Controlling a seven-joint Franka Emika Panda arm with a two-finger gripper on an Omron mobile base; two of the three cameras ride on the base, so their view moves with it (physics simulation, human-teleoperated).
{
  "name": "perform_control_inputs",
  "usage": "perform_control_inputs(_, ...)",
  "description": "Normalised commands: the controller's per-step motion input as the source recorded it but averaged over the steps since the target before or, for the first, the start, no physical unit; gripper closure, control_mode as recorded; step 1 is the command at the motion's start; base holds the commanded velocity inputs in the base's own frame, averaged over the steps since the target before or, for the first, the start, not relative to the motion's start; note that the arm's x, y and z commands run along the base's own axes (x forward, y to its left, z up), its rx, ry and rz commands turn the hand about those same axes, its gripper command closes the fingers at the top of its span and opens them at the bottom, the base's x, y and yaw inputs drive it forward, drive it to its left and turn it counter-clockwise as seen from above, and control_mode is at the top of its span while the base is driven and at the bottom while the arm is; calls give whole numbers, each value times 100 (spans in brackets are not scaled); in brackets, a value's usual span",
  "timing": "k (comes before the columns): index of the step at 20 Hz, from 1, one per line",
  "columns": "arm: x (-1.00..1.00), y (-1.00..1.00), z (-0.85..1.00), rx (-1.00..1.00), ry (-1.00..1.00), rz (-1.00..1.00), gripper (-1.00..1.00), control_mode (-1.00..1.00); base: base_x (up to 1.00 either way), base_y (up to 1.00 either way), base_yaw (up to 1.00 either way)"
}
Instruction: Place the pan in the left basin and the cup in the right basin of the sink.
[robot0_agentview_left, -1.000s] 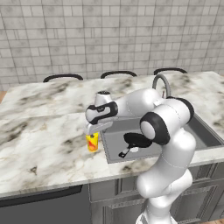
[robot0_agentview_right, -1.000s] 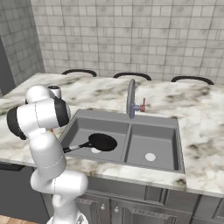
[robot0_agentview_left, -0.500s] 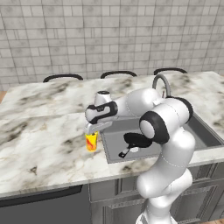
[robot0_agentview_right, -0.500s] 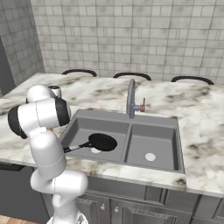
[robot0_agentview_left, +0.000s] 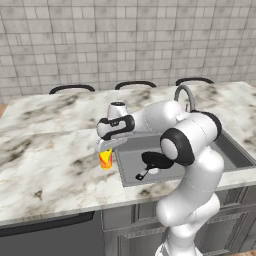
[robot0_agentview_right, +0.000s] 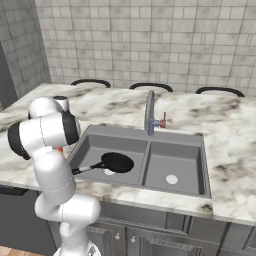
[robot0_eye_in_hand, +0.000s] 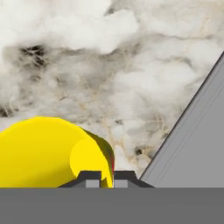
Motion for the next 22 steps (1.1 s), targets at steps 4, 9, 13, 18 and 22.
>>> perform_control_inputs(4,-5,0,52,0,-3,0,100,-100,0,0,0)
perform_control_inputs(9,-10,-6,58,0,-1,0,100,-100,0,0,0)
perform_control_inputs(13,-21,-19,47,0,0,0,100,-100,0,0,0)
perform_control_inputs(18,-23,-34,34,0,0,0,100,-100,0,0,0)
perform_control_inputs(22,-30,-51,24,1,-1,0,100,-100,0,0,0)
